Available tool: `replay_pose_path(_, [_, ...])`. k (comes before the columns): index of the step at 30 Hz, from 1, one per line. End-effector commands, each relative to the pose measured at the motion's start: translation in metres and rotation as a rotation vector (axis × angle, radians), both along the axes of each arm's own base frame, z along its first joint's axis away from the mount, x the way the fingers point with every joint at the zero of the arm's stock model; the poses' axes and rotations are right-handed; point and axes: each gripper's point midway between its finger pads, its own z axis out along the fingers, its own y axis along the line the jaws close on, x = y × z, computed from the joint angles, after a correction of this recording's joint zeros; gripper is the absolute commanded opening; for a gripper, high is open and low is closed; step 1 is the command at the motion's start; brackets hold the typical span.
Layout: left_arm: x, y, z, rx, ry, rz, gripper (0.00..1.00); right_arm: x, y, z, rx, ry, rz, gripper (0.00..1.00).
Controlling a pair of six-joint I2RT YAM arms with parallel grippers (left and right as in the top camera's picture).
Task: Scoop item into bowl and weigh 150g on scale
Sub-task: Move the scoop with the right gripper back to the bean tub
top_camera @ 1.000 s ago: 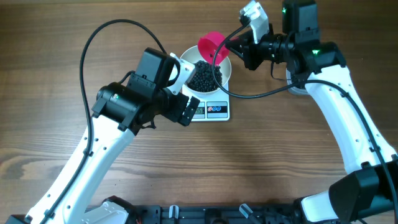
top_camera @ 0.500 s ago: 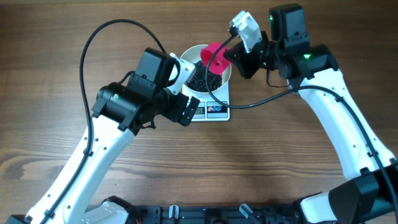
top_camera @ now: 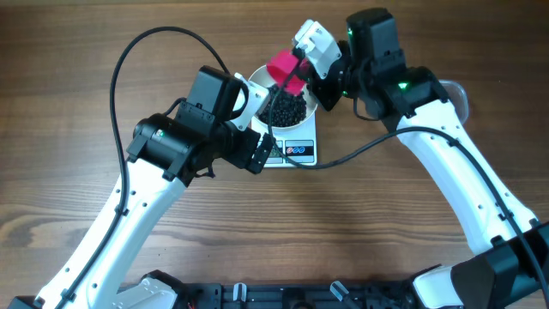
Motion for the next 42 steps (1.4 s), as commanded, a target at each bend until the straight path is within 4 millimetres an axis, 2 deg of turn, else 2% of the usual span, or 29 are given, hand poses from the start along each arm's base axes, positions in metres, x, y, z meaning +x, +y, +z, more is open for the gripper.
replay_pose_path(1, [0.001,0.002,0.001,0.001,-0.006,0.008,1.0,0.005,-0.008,0.018,-0.008,-0.054,-0.049,0.04])
replay_pose_path(5, [0.001,0.002,0.001,0.001,-0.006,0.008,1.0,0.002,-0.005,0.019,0.006,-0.048,-0.029,0.04])
replay_pose_path(9, [0.001,0.002,0.001,0.001,-0.006,0.008,1.0,0.022,-0.024,0.025,0.041,-0.029,-0.24,0.04])
replay_pose_path(11, [0.001,0.002,0.001,0.001,-0.006,0.008,1.0,0.033,-0.048,0.044,0.138,-0.021,-0.363,0.04])
replay_pose_path(14, [0.001,0.002,0.001,0.001,-0.006,0.008,1.0,0.044,-0.104,0.057,0.199,-0.002,-0.535,0.04])
replay_pose_path(15, [0.001,0.002,0.001,0.001,-0.006,0.008,1.0,0.046,-0.129,0.057,0.208,0.015,-0.628,0.04])
replay_pose_path(17, [0.001,0.002,0.001,0.001,-0.006,0.008,1.0,0.043,-0.191,0.045,0.125,0.034,-0.861,0.04])
replay_pose_path(18, [0.001,0.002,0.001,0.001,-0.006,0.008,1.0,0.038,-0.209,0.039,0.073,0.042,-0.925,0.04])
replay_pose_path(20, [0.001,0.002,0.001,0.001,-0.006,0.008,1.0,0.024,-0.235,0.024,-0.071,0.063,-1.015,0.04])
replay_pose_path(24, [0.001,0.002,0.001,0.001,-0.006,0.008,1.0,0.001,-0.265,0.008,-0.274,0.097,-1.095,0.04])
replay_pose_path(26, [0.001,0.002,0.001,0.001,-0.006,0.008,1.0,-0.01,-0.27,-0.004,-0.367,0.141,-1.072,0.04])
replay_pose_path(30, [0.001,0.002,0.001,0.001,-0.006,0.008,1.0,-0.011,-0.27,-0.026,-0.417,0.212,-1.056,0.04])
replay_pose_path(37, [0.001,0.002,0.001,0.001,-0.006,0.008,1.0,0.009,-0.267,-0.084,-0.484,0.318,-1.029,0.04])
replay_pose_path(42, [0.001,0.002,0.001,0.001,-0.006,0.008,1.0,0.023,-0.266,-0.11,-0.51,0.338,-1.009,0.04])
